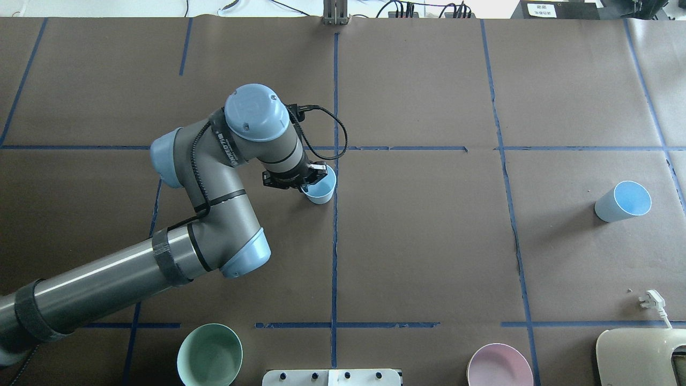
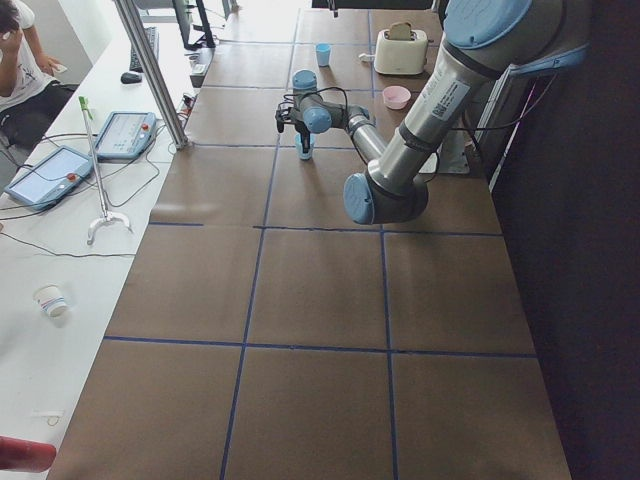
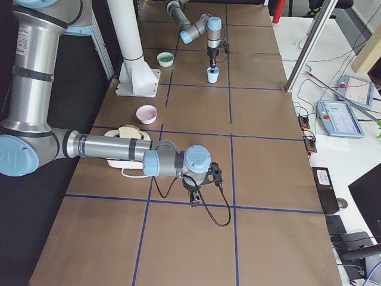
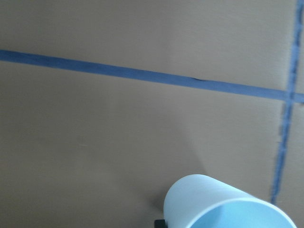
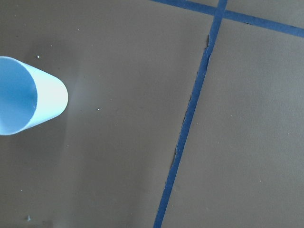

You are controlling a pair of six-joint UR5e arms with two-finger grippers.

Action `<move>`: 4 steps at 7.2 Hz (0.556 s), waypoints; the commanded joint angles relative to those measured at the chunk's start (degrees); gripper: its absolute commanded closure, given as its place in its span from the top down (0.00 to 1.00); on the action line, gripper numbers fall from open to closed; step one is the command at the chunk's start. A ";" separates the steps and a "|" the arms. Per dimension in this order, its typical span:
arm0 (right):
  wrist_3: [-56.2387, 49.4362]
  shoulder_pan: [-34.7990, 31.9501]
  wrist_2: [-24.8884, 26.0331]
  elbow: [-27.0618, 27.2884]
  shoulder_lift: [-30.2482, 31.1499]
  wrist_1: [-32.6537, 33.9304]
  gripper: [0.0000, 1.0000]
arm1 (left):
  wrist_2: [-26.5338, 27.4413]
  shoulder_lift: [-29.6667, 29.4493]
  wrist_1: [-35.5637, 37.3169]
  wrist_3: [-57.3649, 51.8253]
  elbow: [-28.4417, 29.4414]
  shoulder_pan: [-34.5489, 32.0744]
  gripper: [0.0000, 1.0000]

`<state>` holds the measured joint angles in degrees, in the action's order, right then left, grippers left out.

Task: Stack blue cups with both arms
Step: 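Carry the cup with the left gripper to the table center and set it down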

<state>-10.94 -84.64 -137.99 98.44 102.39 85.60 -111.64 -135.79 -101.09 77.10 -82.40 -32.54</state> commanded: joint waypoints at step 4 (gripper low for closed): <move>0.04 0.09 0.00 0.00 0.00 0.00 1.00 | 1.25 -2.37 0.36 0.16 1.81 2.04 0.81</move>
<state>-10.90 -84.62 -137.99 98.44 102.39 85.61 -110.42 -138.40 -100.79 77.76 -80.64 -30.69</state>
